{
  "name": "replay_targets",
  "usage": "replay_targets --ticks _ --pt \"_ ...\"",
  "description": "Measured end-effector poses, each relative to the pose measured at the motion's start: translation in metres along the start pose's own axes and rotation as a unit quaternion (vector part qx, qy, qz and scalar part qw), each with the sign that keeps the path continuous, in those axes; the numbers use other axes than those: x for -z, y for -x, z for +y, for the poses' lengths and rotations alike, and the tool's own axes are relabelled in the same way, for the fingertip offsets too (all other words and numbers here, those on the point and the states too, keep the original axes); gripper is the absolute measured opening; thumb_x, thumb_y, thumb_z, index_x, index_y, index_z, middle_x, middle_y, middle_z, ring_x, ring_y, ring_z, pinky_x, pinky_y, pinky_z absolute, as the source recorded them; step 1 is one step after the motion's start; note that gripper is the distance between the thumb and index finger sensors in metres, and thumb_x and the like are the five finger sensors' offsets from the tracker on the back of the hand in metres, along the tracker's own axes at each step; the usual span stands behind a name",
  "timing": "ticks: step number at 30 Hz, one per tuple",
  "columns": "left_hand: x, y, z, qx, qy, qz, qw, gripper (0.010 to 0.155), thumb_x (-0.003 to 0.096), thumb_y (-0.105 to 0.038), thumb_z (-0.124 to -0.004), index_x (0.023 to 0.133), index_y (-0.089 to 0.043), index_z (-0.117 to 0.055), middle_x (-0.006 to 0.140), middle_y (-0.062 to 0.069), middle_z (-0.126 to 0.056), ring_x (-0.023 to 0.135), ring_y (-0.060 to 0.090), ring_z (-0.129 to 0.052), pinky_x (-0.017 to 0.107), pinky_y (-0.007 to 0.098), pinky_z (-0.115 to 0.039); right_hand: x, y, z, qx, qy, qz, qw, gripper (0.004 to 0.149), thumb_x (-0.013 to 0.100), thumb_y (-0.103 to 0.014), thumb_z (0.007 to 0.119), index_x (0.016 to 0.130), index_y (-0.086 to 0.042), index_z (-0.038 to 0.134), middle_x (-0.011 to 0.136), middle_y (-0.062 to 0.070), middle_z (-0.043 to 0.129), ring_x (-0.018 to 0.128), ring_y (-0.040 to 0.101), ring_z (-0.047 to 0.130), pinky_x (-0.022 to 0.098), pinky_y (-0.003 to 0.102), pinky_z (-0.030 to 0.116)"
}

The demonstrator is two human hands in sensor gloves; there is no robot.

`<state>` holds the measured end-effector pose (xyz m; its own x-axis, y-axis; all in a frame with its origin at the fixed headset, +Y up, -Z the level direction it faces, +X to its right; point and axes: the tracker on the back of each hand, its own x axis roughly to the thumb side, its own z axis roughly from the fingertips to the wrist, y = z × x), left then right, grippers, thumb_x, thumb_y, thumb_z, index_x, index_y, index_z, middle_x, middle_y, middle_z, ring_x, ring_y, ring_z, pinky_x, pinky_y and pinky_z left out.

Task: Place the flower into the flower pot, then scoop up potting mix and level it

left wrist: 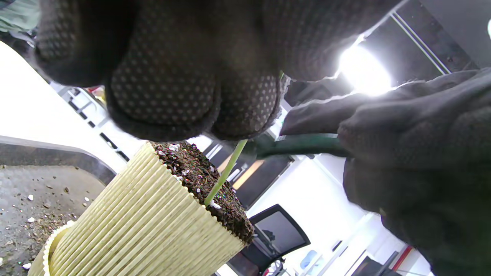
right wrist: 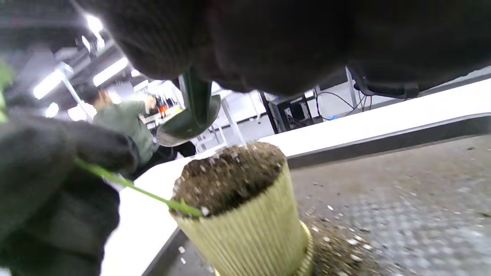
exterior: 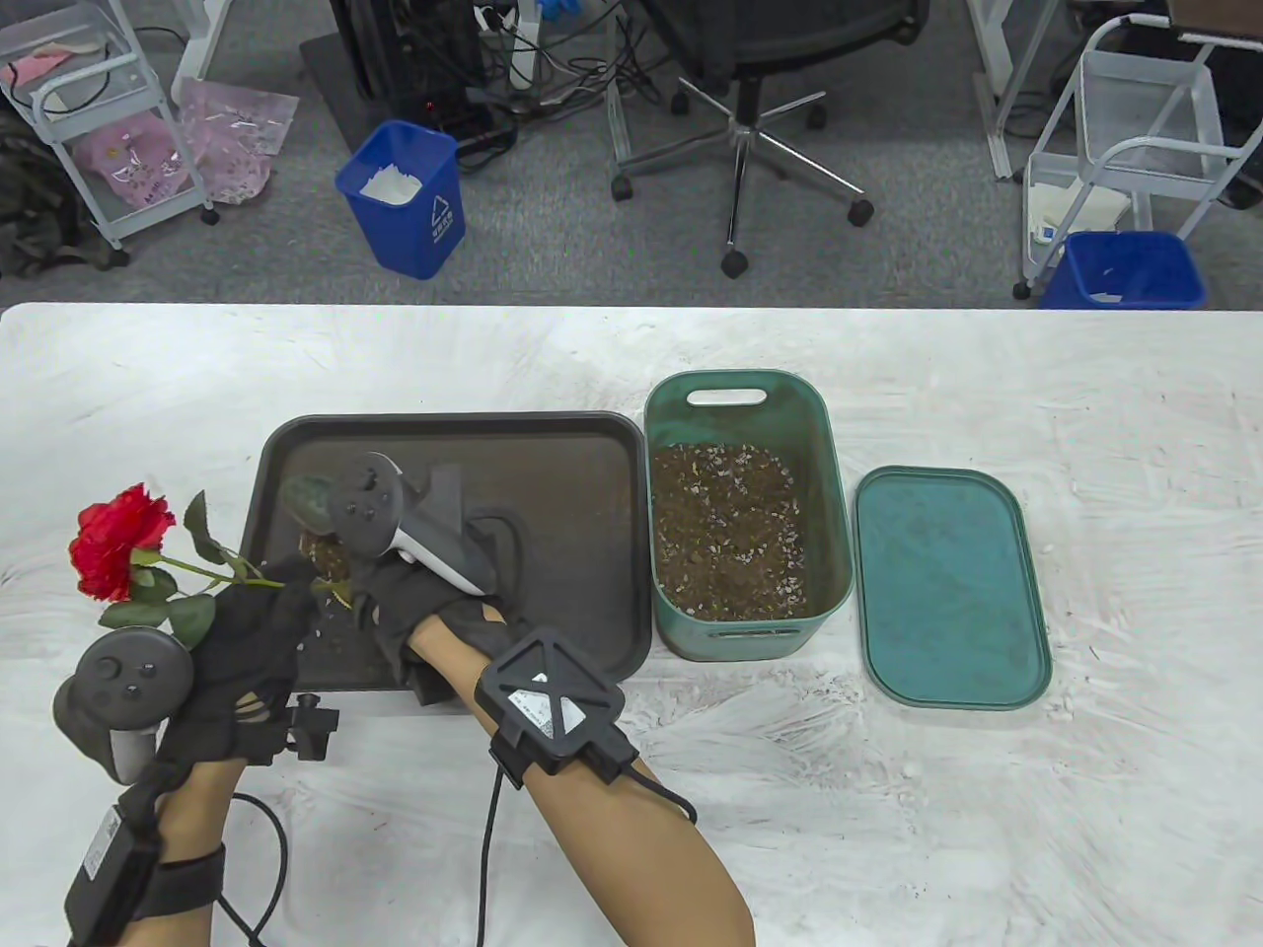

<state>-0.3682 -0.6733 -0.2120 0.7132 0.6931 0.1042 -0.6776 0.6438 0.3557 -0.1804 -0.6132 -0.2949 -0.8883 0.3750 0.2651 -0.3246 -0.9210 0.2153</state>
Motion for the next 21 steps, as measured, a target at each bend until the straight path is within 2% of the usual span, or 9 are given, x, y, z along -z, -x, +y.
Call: replay_targets --ticks 2,3,7,10,12,15,18,21 --pt "0.000 0.000 0.000 0.000 0.000 0.001 1.000 0.046 0.0388 -0.041 -0.081 0.076 -0.016 -0.094 0.056 0.002 -0.105 0.034 0.025 -0.109 0.036 0.042 -0.092 0.000 -0.001 0.004 -0.057 -0.025 0.001 0.998 0.053 0.042 -0.034 0.076 0.095 -0.033 0.071 0.052 0.009 0.092 0.021 0.018 0.096 0.012 0.042 0.090" --pt "0.000 0.000 0.000 0.000 0.000 0.001 1.000 0.047 0.0388 -0.041 -0.081 0.076 -0.016 -0.094 0.055 0.002 -0.105 0.034 0.025 -0.109 0.036 0.042 -0.092 0.000 -0.002 0.003 -0.047 0.002 -0.010 0.999 0.053 0.041 -0.033 0.077 0.094 -0.032 0.073 0.050 0.010 0.093 0.020 0.019 0.096 0.011 0.043 0.090" --pt "0.001 0.001 0.001 -0.003 0.000 0.003 1.000 0.047 0.0388 -0.041 -0.081 0.076 -0.016 -0.094 0.055 0.002 -0.105 0.034 0.025 -0.109 0.036 0.042 -0.092 -0.005 -0.003 0.002 -0.020 0.034 -0.057 0.998 0.052 0.041 -0.032 0.078 0.093 -0.030 0.076 0.050 0.011 0.093 0.019 0.019 0.096 0.010 0.043 0.090" --pt "0.001 0.001 0.001 -0.002 -0.001 0.004 1.000 0.047 0.0387 -0.041 -0.081 0.076 -0.016 -0.094 0.055 0.002 -0.105 0.034 0.025 -0.109 0.035 0.042 -0.092 -0.007 -0.003 0.009 -0.091 -0.003 -0.054 0.994 0.052 0.041 -0.033 0.077 0.093 -0.033 0.073 0.052 0.010 0.093 0.022 0.020 0.096 0.013 0.044 0.090" --pt "0.001 0.001 0.001 -0.002 -0.001 0.005 1.000 0.046 0.0388 -0.041 -0.081 0.076 -0.016 -0.094 0.055 0.001 -0.105 0.034 0.025 -0.109 0.036 0.042 -0.092 -0.010 -0.003 0.007 -0.093 0.033 -0.077 0.992 0.052 0.040 -0.032 0.078 0.092 -0.032 0.076 0.051 0.010 0.093 0.021 0.020 0.096 0.013 0.044 0.090" --pt "0.001 0.001 0.002 -0.002 -0.002 0.005 1.000 0.047 0.0388 -0.041 -0.081 0.076 -0.016 -0.094 0.055 0.002 -0.105 0.034 0.025 -0.109 0.036 0.042 -0.092 -0.015 -0.003 0.008 -0.072 0.046 -0.118 0.989 0.051 0.040 -0.031 0.078 0.091 -0.032 0.077 0.052 0.011 0.093 0.022 0.021 0.096 0.013 0.045 0.090" --pt "0.001 0.001 0.002 -0.001 -0.002 0.005 1.000 0.047 0.0388 -0.041 -0.081 0.076 -0.016 -0.094 0.056 0.002 -0.105 0.034 0.025 -0.109 0.036 0.042 -0.092 -0.016 -0.003 0.014 -0.141 0.008 -0.125 0.982 0.052 0.041 -0.031 0.077 0.092 -0.036 0.074 0.055 0.010 0.092 0.026 0.022 0.097 0.017 0.046 0.090" --pt "0.001 0.001 0.002 -0.001 -0.001 0.004 1.000 0.047 0.0387 -0.041 -0.081 0.076 -0.016 -0.094 0.055 0.002 -0.105 0.034 0.025 -0.109 0.036 0.042 -0.092 -0.020 -0.004 0.010 -0.158 0.050 -0.160 0.973 0.051 0.040 -0.031 0.078 0.090 -0.036 0.076 0.055 0.010 0.092 0.026 0.022 0.097 0.017 0.045 0.090"
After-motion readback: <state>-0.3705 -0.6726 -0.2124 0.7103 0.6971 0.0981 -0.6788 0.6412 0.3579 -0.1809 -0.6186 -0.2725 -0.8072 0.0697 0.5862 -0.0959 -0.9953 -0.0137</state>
